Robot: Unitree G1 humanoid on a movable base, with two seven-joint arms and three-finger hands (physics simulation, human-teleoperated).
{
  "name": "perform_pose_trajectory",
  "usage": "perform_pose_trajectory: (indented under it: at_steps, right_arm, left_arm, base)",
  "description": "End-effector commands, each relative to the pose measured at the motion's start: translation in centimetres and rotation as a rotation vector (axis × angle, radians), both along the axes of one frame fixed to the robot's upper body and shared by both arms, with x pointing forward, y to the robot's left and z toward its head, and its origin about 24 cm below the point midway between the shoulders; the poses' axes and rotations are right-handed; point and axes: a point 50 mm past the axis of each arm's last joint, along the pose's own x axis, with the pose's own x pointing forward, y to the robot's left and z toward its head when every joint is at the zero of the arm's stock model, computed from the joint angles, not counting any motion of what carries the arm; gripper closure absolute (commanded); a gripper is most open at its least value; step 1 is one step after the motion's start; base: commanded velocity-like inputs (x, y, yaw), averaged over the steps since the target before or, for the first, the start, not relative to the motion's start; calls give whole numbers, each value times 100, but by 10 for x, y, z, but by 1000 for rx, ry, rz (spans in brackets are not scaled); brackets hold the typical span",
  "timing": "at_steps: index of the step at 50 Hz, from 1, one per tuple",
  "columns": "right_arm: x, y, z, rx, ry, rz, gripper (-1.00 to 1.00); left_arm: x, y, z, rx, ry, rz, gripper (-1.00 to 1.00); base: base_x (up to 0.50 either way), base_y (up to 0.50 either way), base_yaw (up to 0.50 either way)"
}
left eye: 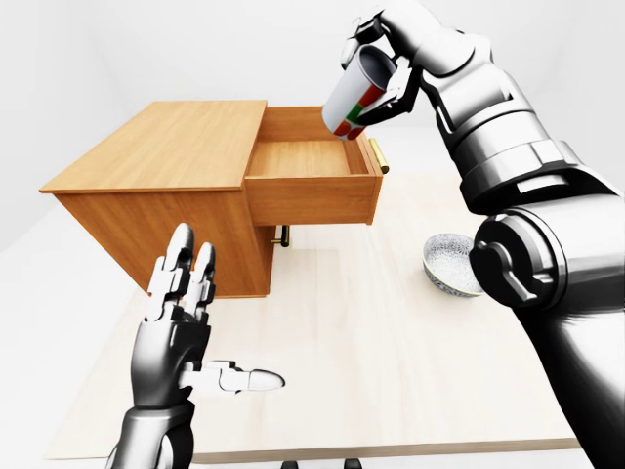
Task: Put the ketchup in the top drawer of the cabinet.
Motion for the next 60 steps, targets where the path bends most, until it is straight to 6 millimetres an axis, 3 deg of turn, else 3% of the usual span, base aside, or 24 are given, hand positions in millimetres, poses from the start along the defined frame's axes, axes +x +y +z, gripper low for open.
perform_pose_trajectory:
  at_steps: [1,60]
  right_arm:
    - [0,-4,2,111,-42,-30,100]
    - [12,5,-62,127,117,-12,100]
  left_arm:
    - [0,-1,0,0,3,-3,-100]
    - [-1,3,3,-6,-18,9,-100]
  base:
    - [0,0,0]
    - [0,0,0]
